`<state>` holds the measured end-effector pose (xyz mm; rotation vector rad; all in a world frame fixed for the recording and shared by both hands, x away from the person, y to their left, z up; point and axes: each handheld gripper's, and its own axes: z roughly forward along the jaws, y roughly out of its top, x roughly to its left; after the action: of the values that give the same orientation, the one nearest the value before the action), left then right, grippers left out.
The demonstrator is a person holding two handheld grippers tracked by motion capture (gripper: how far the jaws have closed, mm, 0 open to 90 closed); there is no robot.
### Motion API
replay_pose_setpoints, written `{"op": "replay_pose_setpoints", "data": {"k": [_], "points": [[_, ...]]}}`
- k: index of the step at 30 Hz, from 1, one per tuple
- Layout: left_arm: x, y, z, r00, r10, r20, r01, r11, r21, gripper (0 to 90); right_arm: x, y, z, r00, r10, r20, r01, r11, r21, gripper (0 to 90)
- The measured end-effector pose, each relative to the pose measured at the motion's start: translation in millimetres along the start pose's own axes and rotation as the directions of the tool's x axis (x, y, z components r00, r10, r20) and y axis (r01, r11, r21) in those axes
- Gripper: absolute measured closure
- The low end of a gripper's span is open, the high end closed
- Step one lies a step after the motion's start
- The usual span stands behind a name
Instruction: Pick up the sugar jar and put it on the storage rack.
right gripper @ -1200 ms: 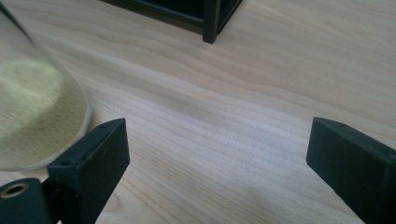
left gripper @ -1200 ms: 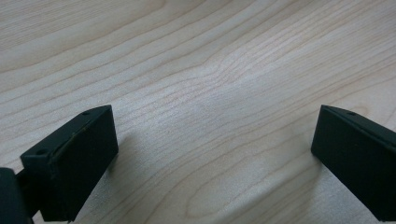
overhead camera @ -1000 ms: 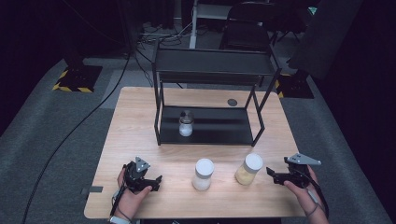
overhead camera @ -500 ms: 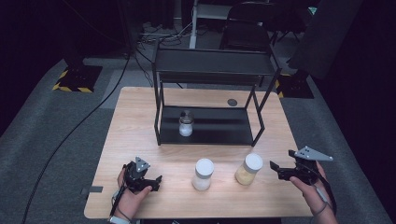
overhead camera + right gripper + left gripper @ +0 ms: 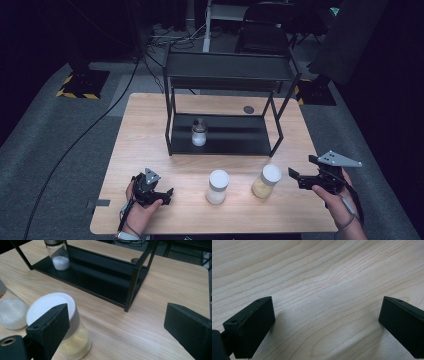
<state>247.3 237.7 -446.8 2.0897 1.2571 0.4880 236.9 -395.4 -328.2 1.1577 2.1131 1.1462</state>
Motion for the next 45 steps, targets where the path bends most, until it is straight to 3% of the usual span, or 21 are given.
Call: {"op": "replay_pose_setpoints", "data": {"k": [20,45], "points": [[0.0,-1.0,-0.6,1.0,-0.004,0.0,0.004,1.0,-0.001,0.6,35.9,33.3,10.9,0.9956,-0.045,-0.082,0.044,0.999,-0.007,5.5],[1.1,-1.2,-0.7,1.0,0.002,0.003,-0.002,1.0,-0.002,0.6,83.4,63.7,41.6,0.9731,-0.112,-0.201,0.11,0.994,-0.021,5.5]]}}
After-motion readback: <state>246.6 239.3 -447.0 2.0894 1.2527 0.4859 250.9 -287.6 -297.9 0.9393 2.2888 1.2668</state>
